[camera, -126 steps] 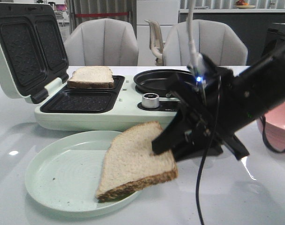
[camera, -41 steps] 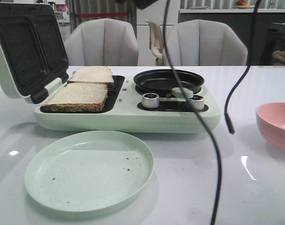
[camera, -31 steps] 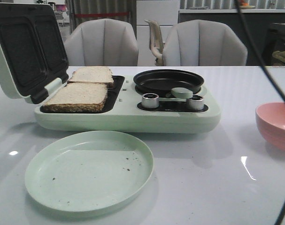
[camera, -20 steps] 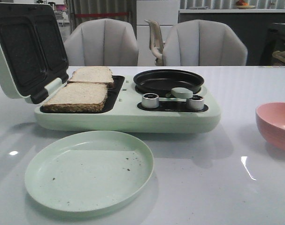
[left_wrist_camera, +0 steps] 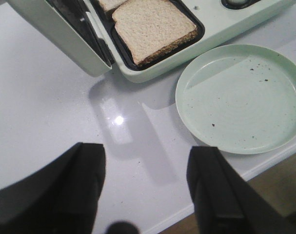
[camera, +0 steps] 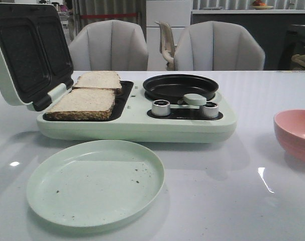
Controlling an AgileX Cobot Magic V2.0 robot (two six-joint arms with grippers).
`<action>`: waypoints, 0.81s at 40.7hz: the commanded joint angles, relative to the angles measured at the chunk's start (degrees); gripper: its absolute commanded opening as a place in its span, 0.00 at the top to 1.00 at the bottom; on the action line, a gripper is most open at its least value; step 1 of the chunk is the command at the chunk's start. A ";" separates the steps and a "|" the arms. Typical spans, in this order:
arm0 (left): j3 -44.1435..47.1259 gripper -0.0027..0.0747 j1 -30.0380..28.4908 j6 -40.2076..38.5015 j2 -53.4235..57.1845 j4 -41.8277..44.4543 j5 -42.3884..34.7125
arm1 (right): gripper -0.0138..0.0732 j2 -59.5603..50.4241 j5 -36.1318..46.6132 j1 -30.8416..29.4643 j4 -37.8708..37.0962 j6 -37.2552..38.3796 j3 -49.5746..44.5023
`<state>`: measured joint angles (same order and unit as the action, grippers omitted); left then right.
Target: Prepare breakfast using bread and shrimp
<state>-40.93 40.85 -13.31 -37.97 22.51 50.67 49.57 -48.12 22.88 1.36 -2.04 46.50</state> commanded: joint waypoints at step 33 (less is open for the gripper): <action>-28.05 0.75 -34.48 17.66 -26.83 -15.90 12.24 | 0.37 -0.70 4.03 -0.15 -0.19 0.08 1.43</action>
<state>-65.56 11.76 -0.77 -63.74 11.40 66.84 49.54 -47.78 22.88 1.36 -1.94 46.37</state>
